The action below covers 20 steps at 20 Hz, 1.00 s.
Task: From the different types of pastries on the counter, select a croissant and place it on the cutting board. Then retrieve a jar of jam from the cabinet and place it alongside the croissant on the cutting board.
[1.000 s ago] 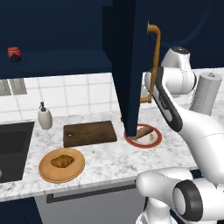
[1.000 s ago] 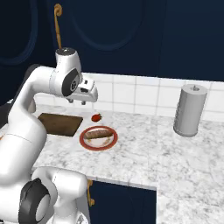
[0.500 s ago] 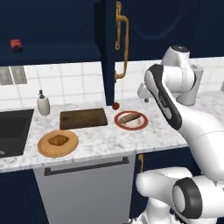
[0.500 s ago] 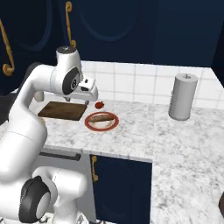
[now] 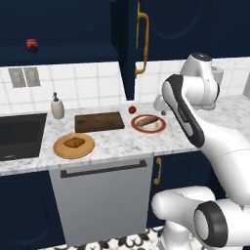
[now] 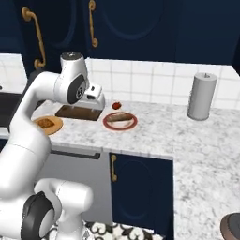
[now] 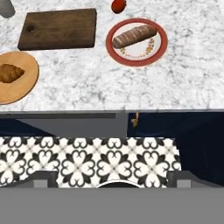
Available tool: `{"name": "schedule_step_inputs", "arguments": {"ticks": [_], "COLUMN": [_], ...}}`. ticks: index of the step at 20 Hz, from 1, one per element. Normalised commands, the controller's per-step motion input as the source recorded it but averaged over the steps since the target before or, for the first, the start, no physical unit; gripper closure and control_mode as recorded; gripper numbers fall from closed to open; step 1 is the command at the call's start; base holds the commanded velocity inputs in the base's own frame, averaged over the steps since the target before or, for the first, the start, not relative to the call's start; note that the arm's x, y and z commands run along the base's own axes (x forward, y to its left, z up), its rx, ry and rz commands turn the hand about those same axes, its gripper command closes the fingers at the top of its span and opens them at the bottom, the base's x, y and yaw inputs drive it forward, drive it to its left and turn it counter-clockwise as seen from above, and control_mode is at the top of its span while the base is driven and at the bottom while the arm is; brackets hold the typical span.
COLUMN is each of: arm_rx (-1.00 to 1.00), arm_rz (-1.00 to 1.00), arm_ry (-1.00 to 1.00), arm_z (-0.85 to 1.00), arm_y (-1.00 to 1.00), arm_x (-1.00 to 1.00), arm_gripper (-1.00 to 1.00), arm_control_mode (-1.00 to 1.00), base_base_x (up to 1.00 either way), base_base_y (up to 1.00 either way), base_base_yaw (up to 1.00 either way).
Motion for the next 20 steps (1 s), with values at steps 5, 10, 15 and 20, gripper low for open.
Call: {"name": "schedule_step_inputs", "arguments": {"ticks": [5, 10, 15, 20], "arm_rx": [0.0, 0.0, 0.0, 0.0], "arm_rz": [0.0, 0.0, 0.0, 0.0], "arm_ry": [0.0, 0.0, 0.0, 0.0], "arm_z": [0.0, 0.0, 0.0, 0.0], "arm_y": [0.0, 0.0, 0.0, 0.0], "arm_x": [0.0, 0.0, 0.0, 0.0], "arm_gripper": [-1.0, -1.0, -1.0, -1.0], "arm_control_mode": [1.0, 1.0, 1.0, 1.0], "base_base_x": [-0.64, -0.76, -0.87, -0.19], "base_base_y": [-0.34, 0.12, 0.48, 0.76], "base_base_yaw": [0.01, 0.0, 0.04, 0.13]}}
